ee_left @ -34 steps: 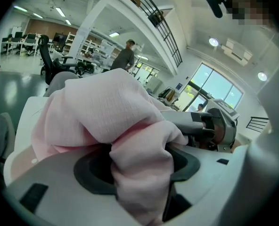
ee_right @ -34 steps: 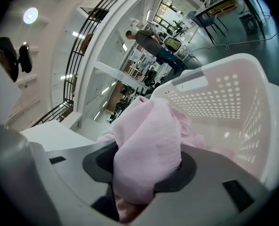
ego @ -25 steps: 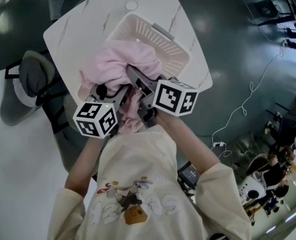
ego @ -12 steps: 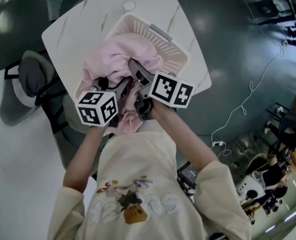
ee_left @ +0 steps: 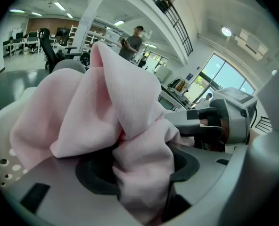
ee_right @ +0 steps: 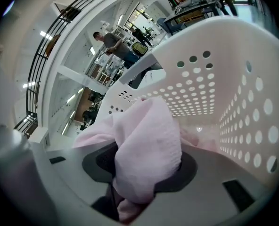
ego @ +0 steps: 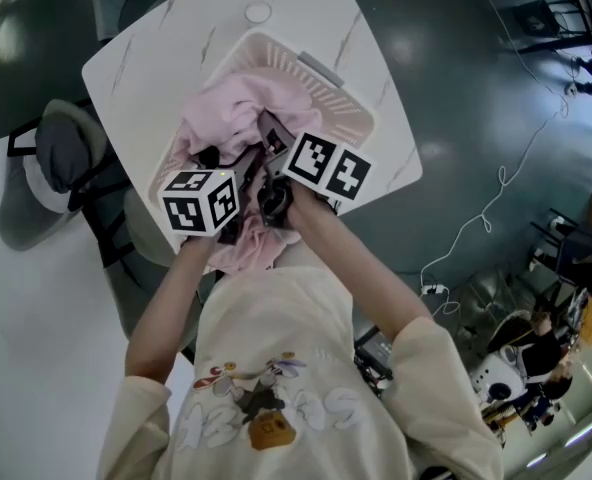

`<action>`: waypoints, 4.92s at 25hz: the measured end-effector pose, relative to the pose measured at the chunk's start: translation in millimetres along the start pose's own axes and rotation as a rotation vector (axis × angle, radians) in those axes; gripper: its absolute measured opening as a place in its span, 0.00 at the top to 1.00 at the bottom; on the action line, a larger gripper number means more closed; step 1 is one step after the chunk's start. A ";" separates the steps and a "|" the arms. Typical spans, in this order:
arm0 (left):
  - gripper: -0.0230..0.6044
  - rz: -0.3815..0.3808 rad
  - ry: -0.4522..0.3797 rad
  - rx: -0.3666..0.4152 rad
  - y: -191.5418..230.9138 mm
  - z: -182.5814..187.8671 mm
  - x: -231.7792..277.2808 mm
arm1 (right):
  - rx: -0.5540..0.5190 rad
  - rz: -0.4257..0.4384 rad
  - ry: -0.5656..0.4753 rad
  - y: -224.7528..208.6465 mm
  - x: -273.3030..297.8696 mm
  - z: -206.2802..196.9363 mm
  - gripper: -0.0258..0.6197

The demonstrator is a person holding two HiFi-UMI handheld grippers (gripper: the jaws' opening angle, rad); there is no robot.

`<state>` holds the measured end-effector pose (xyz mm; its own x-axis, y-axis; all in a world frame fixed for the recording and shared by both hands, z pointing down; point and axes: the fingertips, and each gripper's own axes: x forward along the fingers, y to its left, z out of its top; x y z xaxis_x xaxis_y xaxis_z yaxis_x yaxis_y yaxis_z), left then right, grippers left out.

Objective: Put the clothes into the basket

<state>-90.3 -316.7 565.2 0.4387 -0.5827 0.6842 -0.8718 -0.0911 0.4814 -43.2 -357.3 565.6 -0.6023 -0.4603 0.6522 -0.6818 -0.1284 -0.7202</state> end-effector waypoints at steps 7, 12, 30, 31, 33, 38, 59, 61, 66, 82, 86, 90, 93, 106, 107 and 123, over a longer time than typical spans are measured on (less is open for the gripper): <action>0.53 0.018 0.038 -0.028 12.8 -11.7 22.2 | 0.011 -0.064 0.006 -22.5 19.9 -1.6 0.67; 0.53 0.034 0.071 -0.049 18.7 -17.2 32.1 | 0.026 -0.098 0.013 -34.9 30.2 -3.4 0.67; 0.54 0.070 0.174 -0.127 36.8 -35.5 65.0 | 0.072 -0.206 0.036 -78.9 57.4 -10.8 0.67; 0.54 0.070 0.180 -0.134 38.2 -36.5 67.2 | 0.077 -0.211 0.037 -80.9 58.7 -11.3 0.67; 0.54 0.068 0.190 -0.144 40.6 -37.1 71.1 | 0.090 -0.218 0.037 -83.5 60.8 -11.0 0.66; 0.54 0.066 0.208 -0.130 36.3 -33.0 62.9 | 0.121 -0.217 0.018 -79.7 53.3 -6.5 0.60; 0.54 -0.035 0.013 -0.106 -13.6 25.9 -35.2 | 0.133 -0.065 -0.095 8.4 -27.1 12.4 0.47; 0.54 -0.047 -0.008 -0.088 -20.1 26.4 -47.2 | 0.123 -0.040 -0.103 19.2 -37.1 10.0 0.47; 0.54 -0.050 -0.071 -0.011 -35.0 30.0 -75.6 | 0.094 0.012 -0.120 37.1 -58.0 -0.3 0.47; 0.59 -0.051 -0.148 0.111 -53.2 -25.8 -150.7 | -0.326 0.049 -0.158 43.5 -140.2 -64.9 0.50; 0.69 -0.036 -0.172 0.097 -49.8 -45.4 -170.6 | -0.346 0.036 -0.152 29.9 -154.9 -91.7 0.52; 0.74 -0.025 -0.186 0.093 -50.8 -66.1 -185.4 | -0.365 -0.004 -0.168 15.2 -168.4 -109.1 0.53; 0.77 -0.022 -0.191 0.099 -54.3 -79.8 -193.3 | -0.361 -0.032 -0.169 1.8 -176.2 -121.4 0.59; 0.79 -0.056 -0.134 0.100 -71.8 -141.3 -206.3 | -0.538 -0.136 -0.006 -50.7 -181.8 -182.4 0.68; 0.79 -0.057 -0.131 0.101 -72.1 -143.4 -206.3 | -0.567 -0.137 0.008 -52.5 -179.1 -185.7 0.68; 0.79 -0.044 -0.120 0.102 -69.7 -150.5 -209.4 | -0.665 -0.101 0.058 -48.1 -149.6 -191.5 0.94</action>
<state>-88.6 -66.7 470.8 0.4533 -0.6680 0.5902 -0.8724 -0.1967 0.4475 0.3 -114.0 547.9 -0.5307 -0.4242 0.7338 -0.8354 0.4081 -0.3682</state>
